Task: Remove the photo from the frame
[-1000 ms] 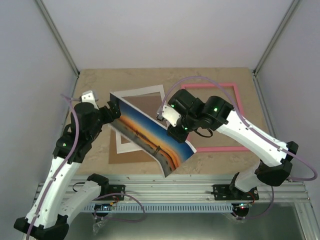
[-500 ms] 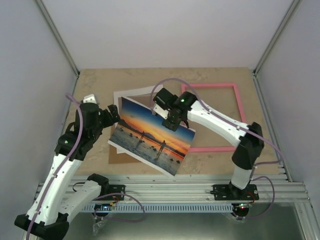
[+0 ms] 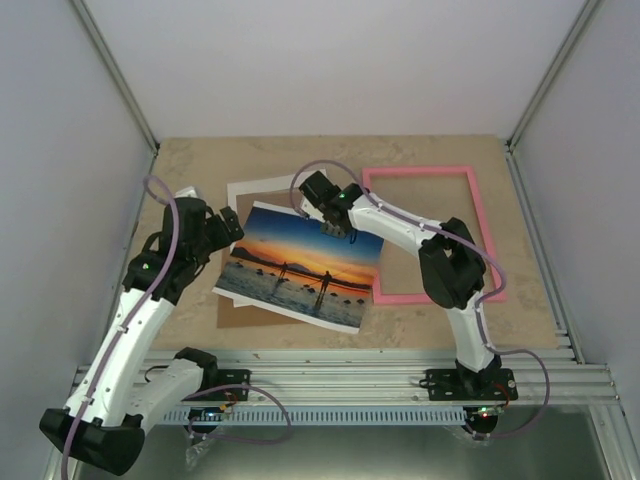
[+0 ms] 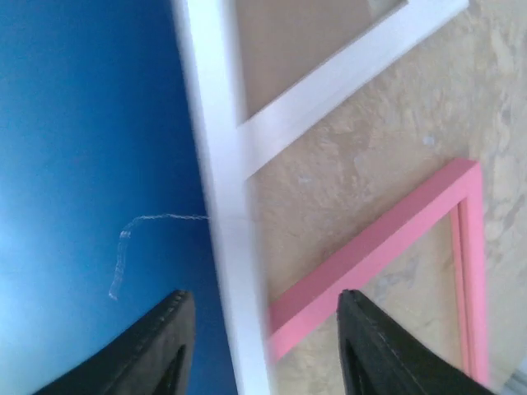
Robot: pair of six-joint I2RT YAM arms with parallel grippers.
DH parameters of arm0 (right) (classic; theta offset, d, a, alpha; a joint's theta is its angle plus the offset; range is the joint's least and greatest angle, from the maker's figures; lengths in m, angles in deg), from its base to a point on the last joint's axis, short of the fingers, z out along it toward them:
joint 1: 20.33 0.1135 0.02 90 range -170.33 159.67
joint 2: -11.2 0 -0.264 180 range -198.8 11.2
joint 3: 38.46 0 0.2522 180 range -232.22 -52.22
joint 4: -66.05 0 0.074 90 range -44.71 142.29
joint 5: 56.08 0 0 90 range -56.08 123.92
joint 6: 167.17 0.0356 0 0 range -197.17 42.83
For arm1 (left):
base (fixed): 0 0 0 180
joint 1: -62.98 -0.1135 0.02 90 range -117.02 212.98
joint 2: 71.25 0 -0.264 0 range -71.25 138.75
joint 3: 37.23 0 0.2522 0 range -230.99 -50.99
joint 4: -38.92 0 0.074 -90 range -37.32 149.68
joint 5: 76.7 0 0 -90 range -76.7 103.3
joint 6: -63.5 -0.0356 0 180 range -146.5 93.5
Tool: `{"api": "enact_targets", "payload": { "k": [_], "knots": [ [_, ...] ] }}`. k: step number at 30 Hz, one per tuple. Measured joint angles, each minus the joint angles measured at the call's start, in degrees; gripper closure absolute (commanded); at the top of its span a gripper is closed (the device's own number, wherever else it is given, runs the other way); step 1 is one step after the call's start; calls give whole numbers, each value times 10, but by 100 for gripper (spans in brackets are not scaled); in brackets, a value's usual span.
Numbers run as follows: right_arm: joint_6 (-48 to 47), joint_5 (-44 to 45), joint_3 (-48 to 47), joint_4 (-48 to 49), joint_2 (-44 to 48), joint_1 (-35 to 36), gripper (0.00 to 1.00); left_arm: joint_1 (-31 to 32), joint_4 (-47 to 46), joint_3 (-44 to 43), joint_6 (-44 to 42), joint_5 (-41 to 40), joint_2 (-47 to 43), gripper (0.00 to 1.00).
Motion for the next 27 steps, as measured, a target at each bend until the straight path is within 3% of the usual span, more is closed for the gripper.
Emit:
{"api": "enact_targets", "payload": {
  "k": [5, 10, 17, 22, 27],
  "knots": [
    [21, -14, -4, 29, -9, -35, 3, -16, -6, 4, 0, 3, 0, 0],
    [98, -54, 32, 51, 68, -108, 2, -17, -13, 4, 3, -13, -18, 0],
    [237, -78, 222, 125, 362, -244, 2, -17, -11, -21, 3, -76, -80, 0],
    [290, -12, 335, 172, 580, -243, 2, -18, -11, -59, -4, -135, -150, 0],
    [323, 41, 432, 198, 720, -243, 2, -18, -16, -77, -15, -192, -219, 0]
  ]
}}
